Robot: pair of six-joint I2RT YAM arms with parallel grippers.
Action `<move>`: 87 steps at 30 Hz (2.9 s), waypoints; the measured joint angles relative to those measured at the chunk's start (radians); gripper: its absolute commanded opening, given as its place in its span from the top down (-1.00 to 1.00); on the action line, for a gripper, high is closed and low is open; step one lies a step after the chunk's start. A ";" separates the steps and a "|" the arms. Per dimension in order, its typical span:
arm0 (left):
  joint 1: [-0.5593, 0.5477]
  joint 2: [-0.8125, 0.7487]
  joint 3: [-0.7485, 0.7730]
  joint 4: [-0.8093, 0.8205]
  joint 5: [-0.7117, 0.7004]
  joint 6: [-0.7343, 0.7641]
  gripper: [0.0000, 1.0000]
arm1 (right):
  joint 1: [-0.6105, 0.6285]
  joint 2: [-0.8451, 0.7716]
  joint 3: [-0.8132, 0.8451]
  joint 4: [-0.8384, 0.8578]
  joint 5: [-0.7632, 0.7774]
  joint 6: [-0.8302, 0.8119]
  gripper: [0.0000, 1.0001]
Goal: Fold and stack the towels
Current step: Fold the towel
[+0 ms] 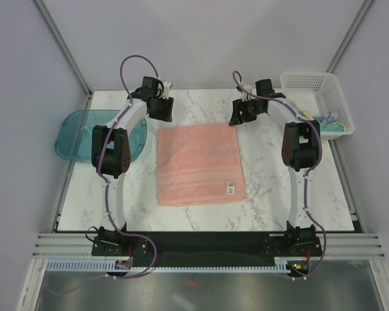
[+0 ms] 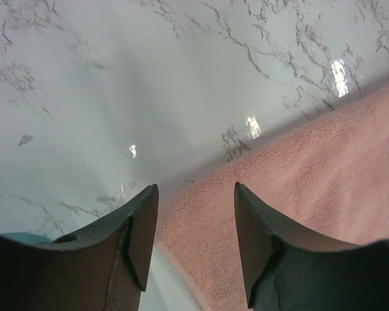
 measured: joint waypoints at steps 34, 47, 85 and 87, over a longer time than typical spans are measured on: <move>-0.002 0.123 0.123 -0.116 0.126 0.075 0.95 | -0.054 0.061 -0.002 -0.036 -0.045 -0.007 1.00; -0.059 0.179 0.266 -0.074 0.075 0.014 0.47 | -0.117 0.015 -0.047 -0.003 0.018 0.029 0.47; -0.041 0.286 0.369 -0.077 0.049 0.114 0.10 | -0.117 0.090 0.042 0.035 -0.064 0.014 0.13; -0.040 0.286 0.369 -0.089 0.048 0.119 0.05 | -0.117 0.090 0.042 0.035 -0.064 0.013 0.14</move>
